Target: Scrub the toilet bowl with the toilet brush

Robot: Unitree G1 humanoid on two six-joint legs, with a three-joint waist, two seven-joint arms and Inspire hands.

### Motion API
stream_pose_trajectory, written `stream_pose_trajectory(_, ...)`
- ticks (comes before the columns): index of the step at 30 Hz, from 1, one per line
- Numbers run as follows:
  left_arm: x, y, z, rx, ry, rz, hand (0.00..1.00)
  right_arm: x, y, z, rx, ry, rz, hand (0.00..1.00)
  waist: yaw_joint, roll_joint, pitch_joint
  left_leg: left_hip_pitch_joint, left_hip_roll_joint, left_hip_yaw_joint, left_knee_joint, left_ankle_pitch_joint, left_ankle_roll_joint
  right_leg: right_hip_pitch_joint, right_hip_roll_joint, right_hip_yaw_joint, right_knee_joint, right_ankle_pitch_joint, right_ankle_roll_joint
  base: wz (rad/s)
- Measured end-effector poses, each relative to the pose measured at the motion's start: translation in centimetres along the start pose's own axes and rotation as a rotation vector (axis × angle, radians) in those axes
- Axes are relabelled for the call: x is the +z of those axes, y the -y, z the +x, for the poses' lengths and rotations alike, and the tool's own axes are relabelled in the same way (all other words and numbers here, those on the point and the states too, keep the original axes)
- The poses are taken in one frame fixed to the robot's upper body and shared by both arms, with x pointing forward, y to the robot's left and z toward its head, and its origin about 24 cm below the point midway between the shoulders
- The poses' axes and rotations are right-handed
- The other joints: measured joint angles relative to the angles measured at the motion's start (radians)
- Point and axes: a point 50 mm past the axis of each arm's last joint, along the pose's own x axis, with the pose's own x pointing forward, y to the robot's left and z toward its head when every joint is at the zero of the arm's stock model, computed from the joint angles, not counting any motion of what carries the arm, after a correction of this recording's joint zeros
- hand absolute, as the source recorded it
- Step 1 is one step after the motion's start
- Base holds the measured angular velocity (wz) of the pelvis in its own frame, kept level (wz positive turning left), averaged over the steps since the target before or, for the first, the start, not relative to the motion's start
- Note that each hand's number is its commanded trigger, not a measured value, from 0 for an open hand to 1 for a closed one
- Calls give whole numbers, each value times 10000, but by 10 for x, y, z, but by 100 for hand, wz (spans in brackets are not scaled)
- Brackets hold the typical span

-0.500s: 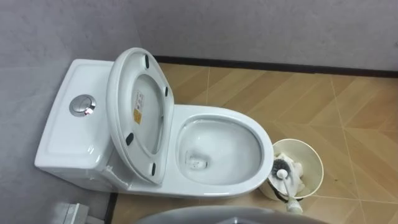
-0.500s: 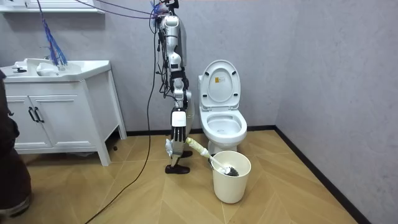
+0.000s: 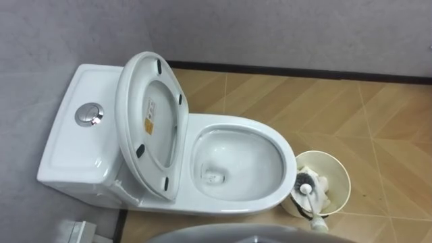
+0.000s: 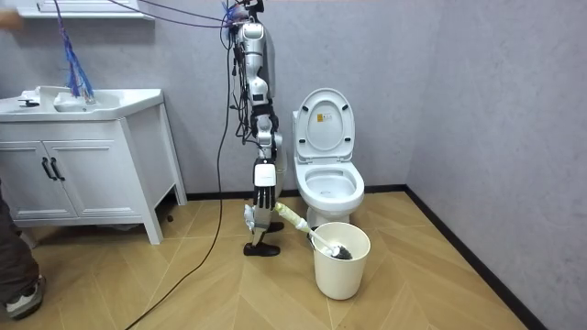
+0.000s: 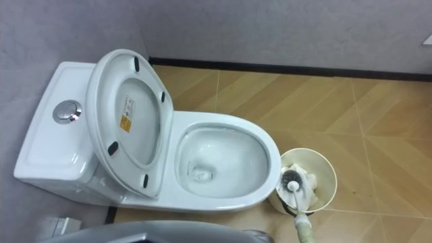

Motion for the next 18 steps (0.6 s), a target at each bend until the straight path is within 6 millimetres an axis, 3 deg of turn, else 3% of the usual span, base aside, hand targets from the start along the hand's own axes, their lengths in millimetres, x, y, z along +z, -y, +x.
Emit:
stream_pose_trajectory(8,2,-1,0,90,122,-1,0,4,6,0,-820,172,927,0,-56,145,-25,-3,1,4,8,0,2,0,1,2,14,1,-1,0)
stream_pose_trajectory(18,15,-7,0,810,995,-89,0,46,27,-8,-2432,2518,3051,0,-62,314,-31,-59,67,254,-28,-5,-9,-151,57,260,1,13,-20,-7)
